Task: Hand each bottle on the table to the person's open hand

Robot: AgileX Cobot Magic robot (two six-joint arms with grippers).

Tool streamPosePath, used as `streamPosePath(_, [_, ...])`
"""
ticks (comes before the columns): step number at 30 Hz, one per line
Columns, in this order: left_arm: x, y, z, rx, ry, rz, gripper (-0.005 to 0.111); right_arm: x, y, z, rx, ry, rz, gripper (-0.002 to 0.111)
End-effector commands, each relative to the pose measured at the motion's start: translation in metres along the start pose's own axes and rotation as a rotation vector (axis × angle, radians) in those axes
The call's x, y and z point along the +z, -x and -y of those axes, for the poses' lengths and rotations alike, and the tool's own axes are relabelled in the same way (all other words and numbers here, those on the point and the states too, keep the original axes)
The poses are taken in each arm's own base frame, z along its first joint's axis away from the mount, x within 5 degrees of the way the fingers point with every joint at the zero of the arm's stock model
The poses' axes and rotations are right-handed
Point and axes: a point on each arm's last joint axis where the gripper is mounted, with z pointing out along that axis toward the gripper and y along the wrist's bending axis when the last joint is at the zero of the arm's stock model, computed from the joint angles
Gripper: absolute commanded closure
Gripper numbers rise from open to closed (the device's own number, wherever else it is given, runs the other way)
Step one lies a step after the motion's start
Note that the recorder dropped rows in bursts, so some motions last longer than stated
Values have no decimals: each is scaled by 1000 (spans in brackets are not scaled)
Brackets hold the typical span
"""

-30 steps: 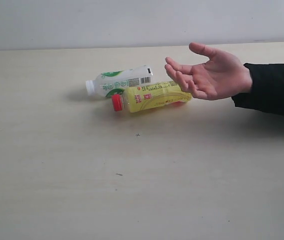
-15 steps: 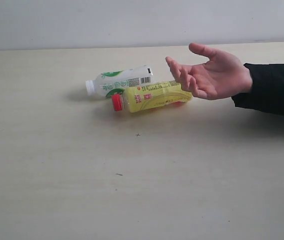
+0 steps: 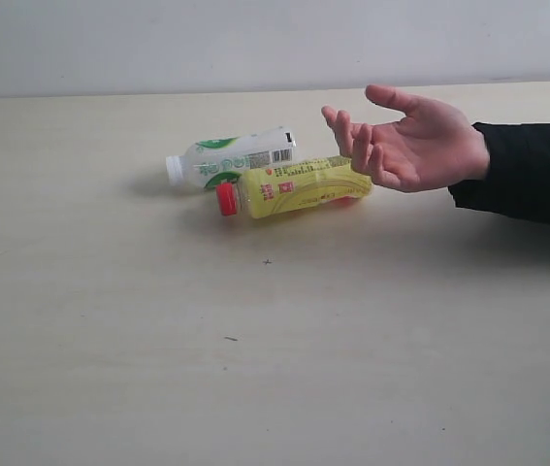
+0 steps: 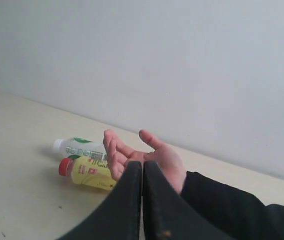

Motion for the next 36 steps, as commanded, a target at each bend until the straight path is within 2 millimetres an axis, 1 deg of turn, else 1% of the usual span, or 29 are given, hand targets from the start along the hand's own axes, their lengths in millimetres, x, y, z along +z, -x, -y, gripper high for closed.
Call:
streamPosePath(1, [-1, 0, 0, -5, 2, 4, 107, 9, -17, -3, -14, 9, -36, 107])
streamPosePath(3, [-1, 0, 0, -5, 2, 4, 107, 13, -24, -5, -18, 15, -45, 107])
streamPosePath(8, [-1, 0, 0, -5, 2, 4, 107, 18, -35, -9, 15, 40, -69, 107])
streamPosePath(12, [-1, 0, 0, -5, 2, 4, 107, 27, -61, -12, 1, 47, -136, 107])
streamPosePath(20, [-1, 0, 0, -3, 2, 4, 107, 28, -61, -13, 12, 55, -119, 107])
streamPosePath(23, [-1, 5, 1, -8, -13, 61, 107, 28, -61, -13, 12, 55, -119, 107])
streamPosePath(24, [-1, 8, 2, -25, -23, 95, 107, 28, -61, -13, 12, 55, -119, 107])
streamPosePath(27, [-3, 19, 5, -208, -75, 210, 107, 28, -61, -13, 12, 55, -119, 107])
streamPosePath(28, [-4, 23, 6, -309, -102, 243, 107, 28, -61, -13, 12, 55, -119, 107])
streamPosePath(30, [-5, 26, 6, -386, -127, 270, 107, 28, -61, -13, 12, 55, -119, 107])
streamPosePath(31, [-5, 28, 7, -408, -142, 294, 107, 28, -61, -13, 12, 55, -119, 107])
streamPosePath(36, [-9, 38, 10, -405, -195, 401, 107, 28, -61, -13, 12, 55, -119, 107])
